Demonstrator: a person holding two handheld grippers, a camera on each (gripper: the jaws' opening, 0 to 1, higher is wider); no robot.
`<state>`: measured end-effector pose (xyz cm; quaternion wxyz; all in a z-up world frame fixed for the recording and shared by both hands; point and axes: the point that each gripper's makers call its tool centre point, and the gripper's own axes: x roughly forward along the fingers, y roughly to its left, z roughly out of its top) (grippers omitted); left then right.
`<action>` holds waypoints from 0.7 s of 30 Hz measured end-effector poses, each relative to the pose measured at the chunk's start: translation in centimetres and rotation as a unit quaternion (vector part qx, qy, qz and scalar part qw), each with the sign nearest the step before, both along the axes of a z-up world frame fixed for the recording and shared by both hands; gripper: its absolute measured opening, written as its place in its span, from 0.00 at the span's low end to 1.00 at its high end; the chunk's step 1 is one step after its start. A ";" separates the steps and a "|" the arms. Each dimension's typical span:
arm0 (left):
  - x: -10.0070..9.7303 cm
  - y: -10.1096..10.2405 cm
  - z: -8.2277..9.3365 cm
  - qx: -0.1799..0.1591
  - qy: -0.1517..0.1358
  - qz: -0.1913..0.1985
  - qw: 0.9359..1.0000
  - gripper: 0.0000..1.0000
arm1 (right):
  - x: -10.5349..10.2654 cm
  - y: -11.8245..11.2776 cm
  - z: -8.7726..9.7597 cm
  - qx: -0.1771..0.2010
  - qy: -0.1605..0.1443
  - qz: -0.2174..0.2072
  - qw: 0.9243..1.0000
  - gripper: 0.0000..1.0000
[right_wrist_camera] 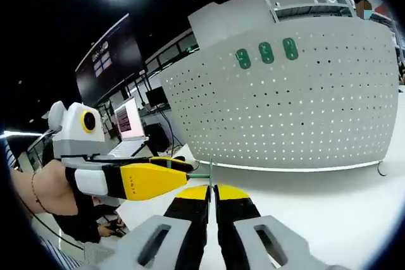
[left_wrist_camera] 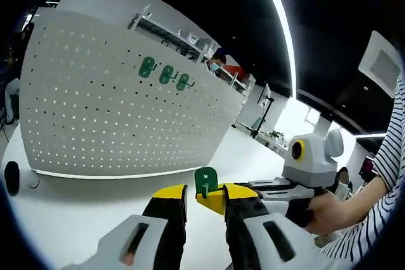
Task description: Insert the hook assembly into the mounting plate slot until the hook locks in place.
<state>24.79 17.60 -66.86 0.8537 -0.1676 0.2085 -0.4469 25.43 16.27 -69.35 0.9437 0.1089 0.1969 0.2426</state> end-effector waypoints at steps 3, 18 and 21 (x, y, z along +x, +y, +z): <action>0.1 0.2 -0.1 -0.004 0.010 -0.003 1.000 0.17 | -0.1 0.2 0.3 -0.014 -0.014 0.008 1.000 0.00; -0.2 0.1 0.0 -0.021 0.025 -0.005 0.999 0.06 | -0.6 1.0 0.9 -0.004 -0.028 0.019 0.999 0.00; -0.6 0.1 0.1 -0.018 0.021 -0.016 0.999 0.04 | -0.7 1.1 0.9 -0.006 -0.029 0.022 0.999 0.00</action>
